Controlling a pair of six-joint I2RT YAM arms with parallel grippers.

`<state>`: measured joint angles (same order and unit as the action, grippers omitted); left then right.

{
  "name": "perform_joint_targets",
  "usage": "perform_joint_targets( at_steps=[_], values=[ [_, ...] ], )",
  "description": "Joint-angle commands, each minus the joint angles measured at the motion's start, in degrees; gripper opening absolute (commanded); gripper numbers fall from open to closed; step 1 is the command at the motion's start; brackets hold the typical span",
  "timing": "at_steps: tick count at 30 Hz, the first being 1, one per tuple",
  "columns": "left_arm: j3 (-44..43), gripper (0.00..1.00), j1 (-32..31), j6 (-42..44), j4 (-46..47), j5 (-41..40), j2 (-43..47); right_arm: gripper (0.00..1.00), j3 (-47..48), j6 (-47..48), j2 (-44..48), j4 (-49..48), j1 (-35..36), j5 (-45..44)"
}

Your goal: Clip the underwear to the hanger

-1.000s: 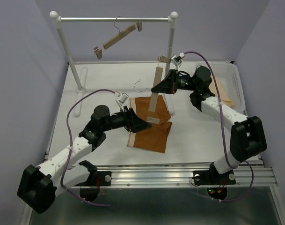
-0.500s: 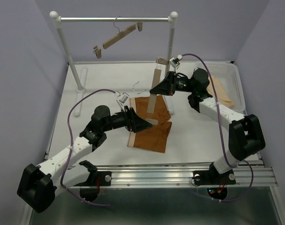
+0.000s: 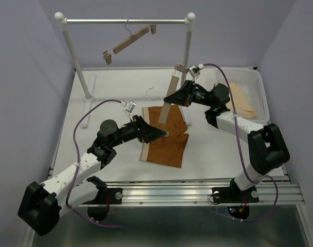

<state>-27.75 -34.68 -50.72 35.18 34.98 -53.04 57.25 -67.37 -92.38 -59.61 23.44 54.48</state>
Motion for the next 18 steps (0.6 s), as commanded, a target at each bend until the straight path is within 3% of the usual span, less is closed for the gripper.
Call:
perform_joint_targets(
  at_steps=[1,18],
  values=[
    [1.2,0.99,-0.22,-1.84,6.74,-0.44,1.36,0.01,0.05,4.7,2.9,-1.83,0.46,-5.6],
    [2.61,0.9,-0.39,-2.54,7.1,-2.73,3.73,0.01,-1.18,5.33,2.21,-2.52,0.46,-7.11]
  ],
)
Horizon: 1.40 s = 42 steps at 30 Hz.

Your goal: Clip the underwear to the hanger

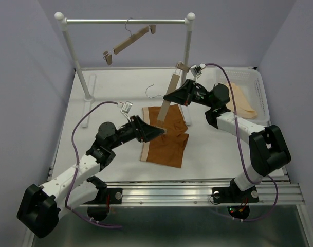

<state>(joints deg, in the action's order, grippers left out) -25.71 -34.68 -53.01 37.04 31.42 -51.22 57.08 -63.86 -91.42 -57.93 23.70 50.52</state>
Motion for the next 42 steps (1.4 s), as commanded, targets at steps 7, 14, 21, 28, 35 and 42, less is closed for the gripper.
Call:
perform_joint_targets(
  at_steps=[7,14,21,28,35,42],
  values=[
    [0.93,0.89,-0.39,-0.33,5.24,0.66,2.18,0.01,-1.36,1.28,0.62,-4.29,0.2,-3.94],
    [1.37,0.8,-0.39,0.28,5.15,0.57,1.65,0.01,-1.27,2.33,0.98,-0.78,0.2,-4.91],
    [0.67,0.54,-0.39,1.33,4.36,0.31,1.21,0.01,-1.09,2.77,0.89,0.89,0.2,-4.82],
    [0.14,0.0,-0.48,1.51,2.95,-2.33,1.04,0.01,-1.01,3.21,1.06,1.59,0.2,-3.94],
    [0.93,0.0,-0.48,0.98,1.99,-6.1,3.32,0.01,-0.04,5.67,1.24,5.81,0.2,-3.76],
    [-1.0,0.0,-0.57,3.35,-2.32,-6.64,2.45,0.01,0.4,6.37,1.24,7.74,0.2,-4.38]
  ],
)
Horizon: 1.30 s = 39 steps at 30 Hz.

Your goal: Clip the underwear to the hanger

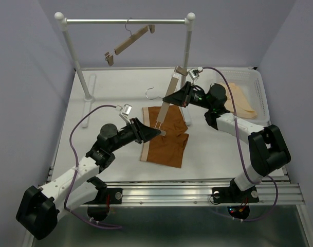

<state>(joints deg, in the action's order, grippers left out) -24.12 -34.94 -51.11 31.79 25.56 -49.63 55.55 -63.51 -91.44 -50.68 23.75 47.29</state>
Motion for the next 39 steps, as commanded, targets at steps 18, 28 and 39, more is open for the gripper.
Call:
perform_joint_targets(
  at_steps=[18,28,39],
  values=[
    [-6.56,0.53,-1.36,4.71,-0.06,1.25,-1.61,0.01,2.81,7.61,1.7,8.4,0.16,-4.92],
    [-6.55,0.39,-1.36,4.62,-1.29,-0.25,-1.09,0.01,2.72,8.31,1.96,9.72,0.16,-5.8],
    [-6.21,0.0,-1.54,4.97,-1.73,-2.53,0.58,0.01,3.95,10.51,1.62,12.79,0.16,-5.1]
  ],
)
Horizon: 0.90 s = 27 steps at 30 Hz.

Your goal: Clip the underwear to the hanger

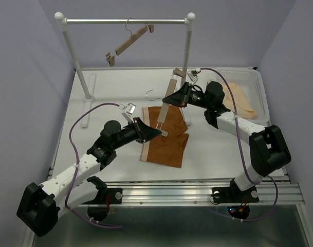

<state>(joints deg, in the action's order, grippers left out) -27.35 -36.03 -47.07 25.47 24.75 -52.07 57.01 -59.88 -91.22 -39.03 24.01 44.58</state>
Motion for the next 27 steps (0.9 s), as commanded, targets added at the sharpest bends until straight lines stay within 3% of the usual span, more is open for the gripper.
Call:
perform_joint_targets(
  at_steps=[1,3,4,7,8,9,20,27],
  values=[
    [-2.71,0.0,-0.44,0.93,4.67,-2.25,3.38,0.01,2.66,7.05,1.4,1.23,-0.1,-2.13],
    [-2.27,0.0,-0.44,0.84,4.67,-2.6,4.17,0.2,2.93,7.23,1.31,1.49,-0.1,-1.78],
    [-1.83,0.0,-0.53,0.58,4.67,-3.21,4.43,0.39,3.28,7.58,1.31,1.67,-0.1,-1.77],
    [-1.21,0.0,-0.44,0.14,4.67,-4.01,4.53,0.7,4.16,9.69,1.66,4.48,-0.1,-1.25],
    [-0.86,0.0,-0.44,0.31,4.67,-4.62,4.53,0.9,4.42,10.39,2.18,5.09,-0.1,-0.99],
    [-0.6,0.0,-0.44,0.22,4.59,-5.24,4.61,1.0,4.77,11.09,2.45,5.8,-0.1,-0.81],
    [3.71,0.0,1.31,-3.2,-4.28,-17.88,7.95,1.0,-1.73,23.22,10.62,22.31,0.42,-5.73],
    [8.27,0.0,5.09,-5.31,-17.54,-26.23,21.81,1.0,-7.44,30.6,8.71,30.58,5.07,-7.13]
  ],
)
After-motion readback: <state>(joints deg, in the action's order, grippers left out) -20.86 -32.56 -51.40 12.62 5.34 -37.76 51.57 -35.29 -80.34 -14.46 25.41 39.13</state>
